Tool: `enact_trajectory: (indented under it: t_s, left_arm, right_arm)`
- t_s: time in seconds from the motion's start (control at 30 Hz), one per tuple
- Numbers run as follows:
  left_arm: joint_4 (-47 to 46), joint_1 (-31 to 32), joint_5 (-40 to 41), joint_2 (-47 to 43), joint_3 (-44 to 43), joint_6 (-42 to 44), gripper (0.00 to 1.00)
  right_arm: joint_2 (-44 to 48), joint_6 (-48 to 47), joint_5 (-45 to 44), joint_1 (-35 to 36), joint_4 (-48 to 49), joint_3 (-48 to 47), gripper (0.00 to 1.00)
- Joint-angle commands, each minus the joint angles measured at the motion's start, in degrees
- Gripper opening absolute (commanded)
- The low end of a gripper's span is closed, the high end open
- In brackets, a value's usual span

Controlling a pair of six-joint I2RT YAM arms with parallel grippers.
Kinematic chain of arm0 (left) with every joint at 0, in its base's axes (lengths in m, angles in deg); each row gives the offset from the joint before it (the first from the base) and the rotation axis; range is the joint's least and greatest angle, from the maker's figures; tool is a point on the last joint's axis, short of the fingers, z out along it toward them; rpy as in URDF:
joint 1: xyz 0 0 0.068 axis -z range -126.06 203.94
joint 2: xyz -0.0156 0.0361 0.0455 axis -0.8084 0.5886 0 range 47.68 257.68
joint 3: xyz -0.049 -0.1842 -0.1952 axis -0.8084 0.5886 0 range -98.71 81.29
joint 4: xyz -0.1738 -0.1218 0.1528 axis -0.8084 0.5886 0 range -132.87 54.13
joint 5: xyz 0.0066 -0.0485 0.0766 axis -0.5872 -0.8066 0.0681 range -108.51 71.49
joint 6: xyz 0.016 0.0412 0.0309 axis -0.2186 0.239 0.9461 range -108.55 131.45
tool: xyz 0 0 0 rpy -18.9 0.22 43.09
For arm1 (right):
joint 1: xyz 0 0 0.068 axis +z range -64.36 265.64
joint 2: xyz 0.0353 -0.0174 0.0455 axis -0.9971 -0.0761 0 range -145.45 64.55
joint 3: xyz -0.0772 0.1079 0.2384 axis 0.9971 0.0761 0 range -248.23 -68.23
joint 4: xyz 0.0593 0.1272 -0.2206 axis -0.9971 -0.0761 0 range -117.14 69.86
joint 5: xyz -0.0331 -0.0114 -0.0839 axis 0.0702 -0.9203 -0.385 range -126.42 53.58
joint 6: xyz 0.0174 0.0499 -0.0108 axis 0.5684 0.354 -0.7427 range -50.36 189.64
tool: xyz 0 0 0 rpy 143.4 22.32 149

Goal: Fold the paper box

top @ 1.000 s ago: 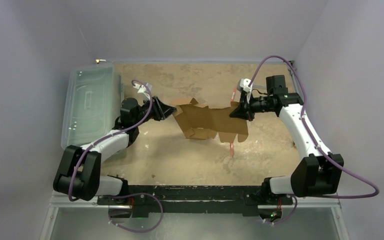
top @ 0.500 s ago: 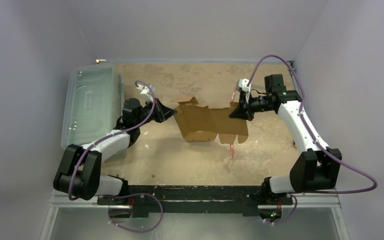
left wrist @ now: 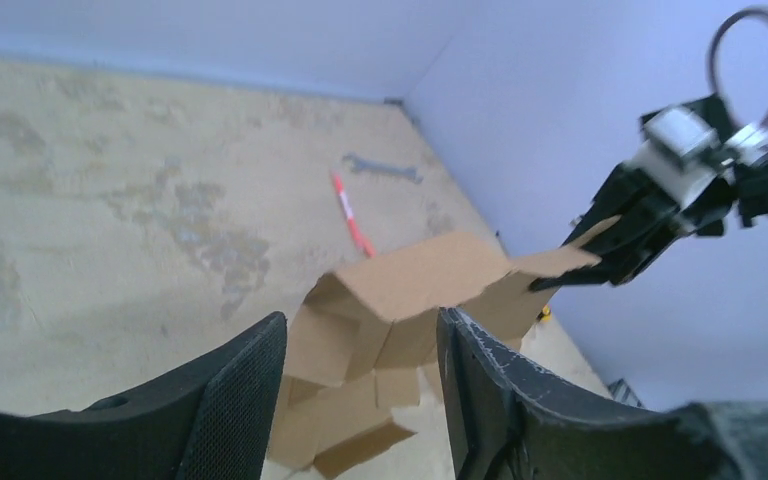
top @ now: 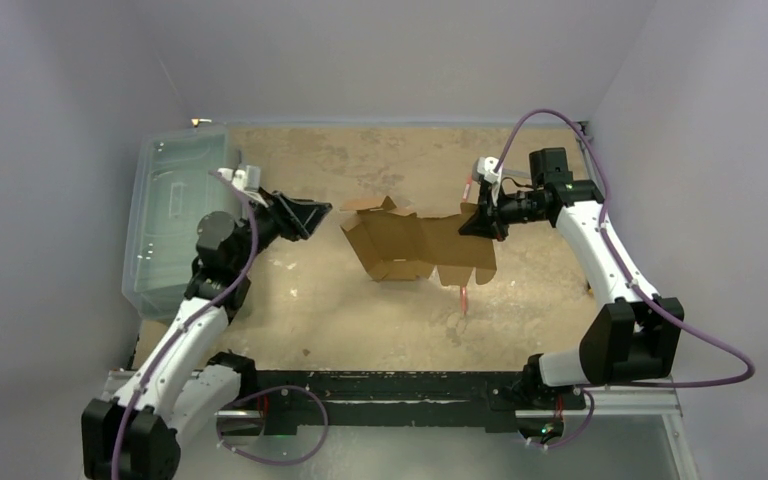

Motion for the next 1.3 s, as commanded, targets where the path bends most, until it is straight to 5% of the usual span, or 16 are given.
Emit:
enact_trajectory:
  t_s: [0.0, 0.1, 0.2, 0.37, 0.67, 1.27]
  left_arm:
    - [2.0, -2.5, -3.3, -4.7, -3.3, -6.8, 0.56]
    - [-1.4, -2.0, -9.2, -2.1, -8.0, -12.5, 0.51]
    - [1.6, 3.8, -10.6, 2.1, -15.6, -11.0, 0.34]
    - [23.5, 21.1, 7.1, 9.6, -30.9, 3.7, 0.01]
    - [39.2, 36.4, 39.7, 25.0, -45.1, 9.9, 0.0]
    - [36.8, 38.1, 46.8, 30.4, -43.5, 13.5, 0.0]
  right_arm:
    - [0.6, -0.1, 0.2, -0.2, 0.1, -1.9, 0.0]
    - [0.5, -0.1, 0.3, -0.2, 0.1, -1.8, 0.0]
    - [0.3, 0.1, 0.3, -0.2, 0.1, -1.8, 0.0]
    - [0.3, 0.5, 0.0, -0.1, 0.5, -1.8, 0.0]
    - [0.2, 0.9, -0.2, -0.1, 0.8, -1.6, 0.0]
    - [-0.5, 0.7, -0.3, 0.0, 0.5, -1.6, 0.0]
